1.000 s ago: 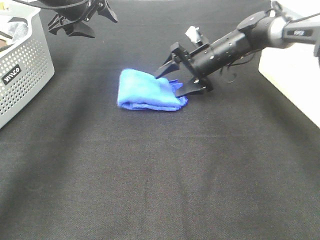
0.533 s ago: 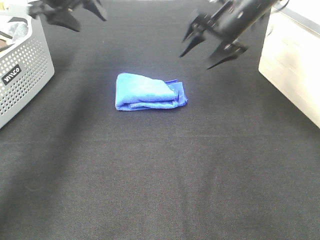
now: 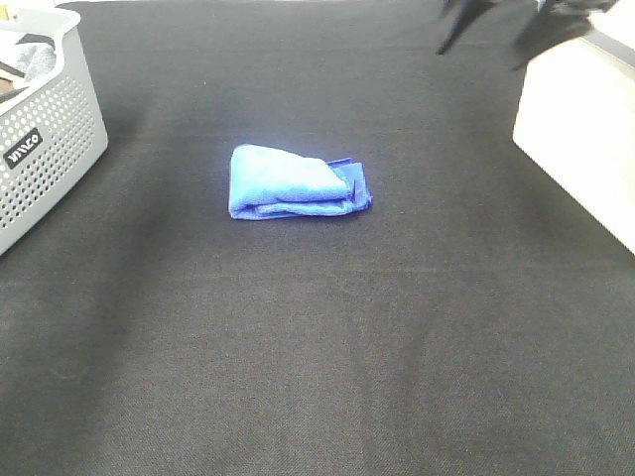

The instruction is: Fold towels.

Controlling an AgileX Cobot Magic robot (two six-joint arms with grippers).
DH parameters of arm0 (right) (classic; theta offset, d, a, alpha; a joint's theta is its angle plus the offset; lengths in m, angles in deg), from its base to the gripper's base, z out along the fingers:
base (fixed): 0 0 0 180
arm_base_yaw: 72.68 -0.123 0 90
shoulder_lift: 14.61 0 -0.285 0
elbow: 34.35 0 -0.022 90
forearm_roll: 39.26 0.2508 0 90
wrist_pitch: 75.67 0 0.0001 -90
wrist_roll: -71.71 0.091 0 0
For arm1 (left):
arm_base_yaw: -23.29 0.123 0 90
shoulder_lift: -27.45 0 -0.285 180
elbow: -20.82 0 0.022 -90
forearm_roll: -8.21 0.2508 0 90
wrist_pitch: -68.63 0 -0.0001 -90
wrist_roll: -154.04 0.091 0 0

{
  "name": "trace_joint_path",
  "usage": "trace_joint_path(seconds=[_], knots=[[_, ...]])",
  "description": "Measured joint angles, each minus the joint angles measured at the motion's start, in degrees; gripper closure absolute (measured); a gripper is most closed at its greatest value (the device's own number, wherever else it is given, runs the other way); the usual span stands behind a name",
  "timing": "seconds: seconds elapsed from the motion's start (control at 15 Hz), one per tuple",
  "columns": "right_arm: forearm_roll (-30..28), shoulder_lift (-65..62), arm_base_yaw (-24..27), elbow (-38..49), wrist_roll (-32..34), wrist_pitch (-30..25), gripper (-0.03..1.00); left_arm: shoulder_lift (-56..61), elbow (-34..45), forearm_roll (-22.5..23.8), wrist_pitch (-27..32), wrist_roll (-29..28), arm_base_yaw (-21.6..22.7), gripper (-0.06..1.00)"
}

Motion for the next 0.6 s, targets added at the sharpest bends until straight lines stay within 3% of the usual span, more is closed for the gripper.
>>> trace_joint_path(seconds=[0.27,0.6], knots=[[-3.61,-16.62,-0.06,18.11,0.06,0.11,0.15,19.94,16.84,1.95,0.06,0.0,0.0,0.28],[-5.39,-40.74,-0.06,45.15,0.06,7.62,0.15,48.76,43.49,2.01,0.29,0.0,0.0,0.28]])
